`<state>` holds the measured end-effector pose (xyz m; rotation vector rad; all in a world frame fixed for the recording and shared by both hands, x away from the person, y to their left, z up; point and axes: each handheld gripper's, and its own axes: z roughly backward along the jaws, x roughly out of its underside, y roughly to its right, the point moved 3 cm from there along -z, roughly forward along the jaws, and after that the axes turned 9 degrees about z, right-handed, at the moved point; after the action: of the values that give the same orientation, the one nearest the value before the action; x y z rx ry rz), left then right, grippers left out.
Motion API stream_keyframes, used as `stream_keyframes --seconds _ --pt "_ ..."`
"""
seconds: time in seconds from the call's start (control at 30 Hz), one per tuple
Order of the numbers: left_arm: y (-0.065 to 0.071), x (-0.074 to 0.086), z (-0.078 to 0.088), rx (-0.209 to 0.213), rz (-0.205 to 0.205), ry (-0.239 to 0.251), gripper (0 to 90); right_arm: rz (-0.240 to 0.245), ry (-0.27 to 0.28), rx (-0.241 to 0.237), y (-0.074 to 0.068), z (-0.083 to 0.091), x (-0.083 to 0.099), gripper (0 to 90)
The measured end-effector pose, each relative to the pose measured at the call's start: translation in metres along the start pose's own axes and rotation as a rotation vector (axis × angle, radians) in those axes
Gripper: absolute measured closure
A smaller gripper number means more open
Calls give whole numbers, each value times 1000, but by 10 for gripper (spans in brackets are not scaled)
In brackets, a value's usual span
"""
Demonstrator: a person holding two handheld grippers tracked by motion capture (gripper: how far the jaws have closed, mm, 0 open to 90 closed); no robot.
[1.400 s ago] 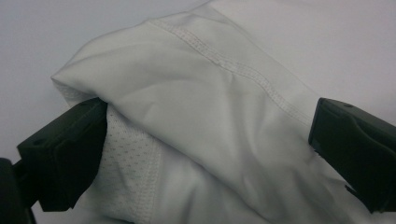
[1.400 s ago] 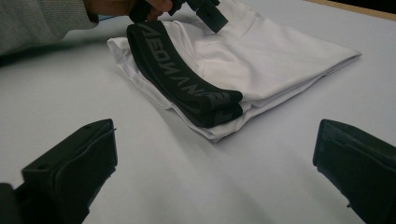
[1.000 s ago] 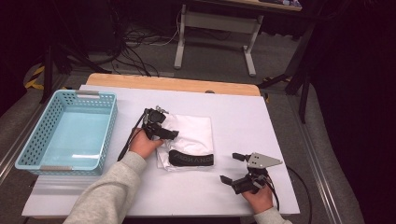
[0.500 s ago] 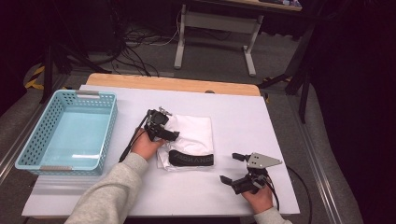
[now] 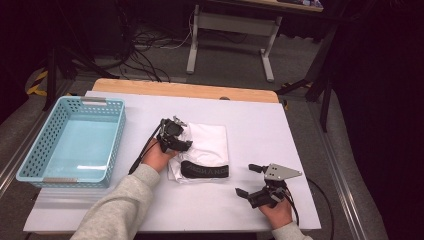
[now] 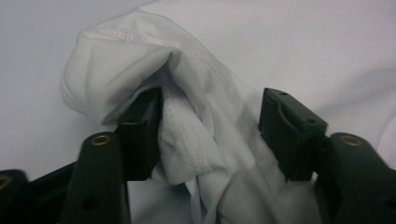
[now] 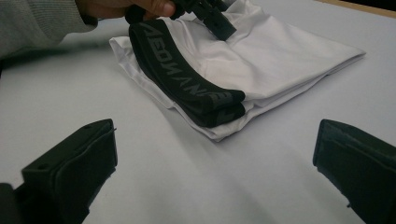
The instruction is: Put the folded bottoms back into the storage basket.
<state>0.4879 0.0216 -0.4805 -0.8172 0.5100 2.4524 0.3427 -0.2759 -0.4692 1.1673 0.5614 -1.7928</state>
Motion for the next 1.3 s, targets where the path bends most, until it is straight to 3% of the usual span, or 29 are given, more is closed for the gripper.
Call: stream_keyframes --seconds 0.17,0.3,0.6,0.7,1.3 --pt "7 0 -1 16 -6 3 632 -2 1 -1 0 0 0 5" --pt "10 0 -1 9 -3 9 699 -2 2 -2 0 0 0 5" --pt "10 0 1 7 4 24 729 0 4 0 0 1 0 5" --pt "7 -3 6 46 32 43 734 0 5 2 0 1 0 5" --pt "12 -20 42 172 35 186 740 0 8 4 0 2 0 5"
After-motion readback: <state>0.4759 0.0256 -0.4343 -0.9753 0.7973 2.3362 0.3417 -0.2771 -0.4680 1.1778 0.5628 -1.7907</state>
